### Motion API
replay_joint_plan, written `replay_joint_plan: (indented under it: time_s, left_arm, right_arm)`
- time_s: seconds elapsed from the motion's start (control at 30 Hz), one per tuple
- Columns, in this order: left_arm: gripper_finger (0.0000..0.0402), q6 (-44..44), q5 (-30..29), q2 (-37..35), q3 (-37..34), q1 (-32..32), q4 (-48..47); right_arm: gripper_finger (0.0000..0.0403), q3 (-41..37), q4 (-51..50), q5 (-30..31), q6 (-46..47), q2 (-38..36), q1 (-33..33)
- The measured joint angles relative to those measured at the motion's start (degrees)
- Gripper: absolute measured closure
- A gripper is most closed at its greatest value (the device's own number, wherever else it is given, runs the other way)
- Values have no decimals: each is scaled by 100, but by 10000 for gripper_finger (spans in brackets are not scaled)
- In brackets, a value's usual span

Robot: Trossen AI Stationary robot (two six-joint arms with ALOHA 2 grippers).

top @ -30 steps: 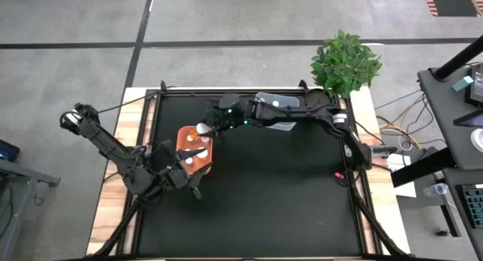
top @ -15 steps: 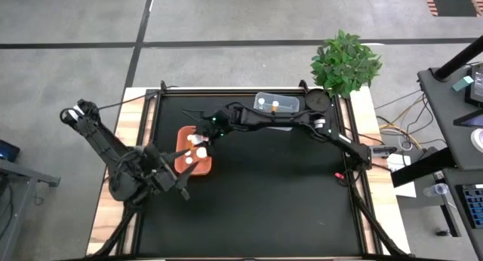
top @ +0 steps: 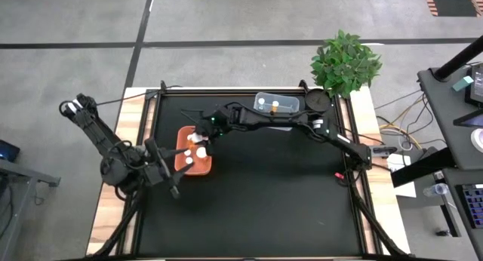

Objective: Pick and place medicine bottles into bin by pill shape (circle, oval)
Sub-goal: Put the large orange capsule pill bottle into the orange bin

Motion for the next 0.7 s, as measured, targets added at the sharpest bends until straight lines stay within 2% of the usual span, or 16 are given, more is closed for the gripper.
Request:
replay_joint_plan:
  time_s: [0.17,0.53,0.7]
  left_arm:
    - [205,8,54,-197,-116,0,153]
    - [205,134,80,-115,-110,0,165]
    - [205,135,84,-118,-110,0,186]
  right_arm:
    - [190,-71,-13,4,-26,0,-2]
    - [190,-309,9,7,-129,0,0]
    - [166,-327,46,4,-134,0,2]
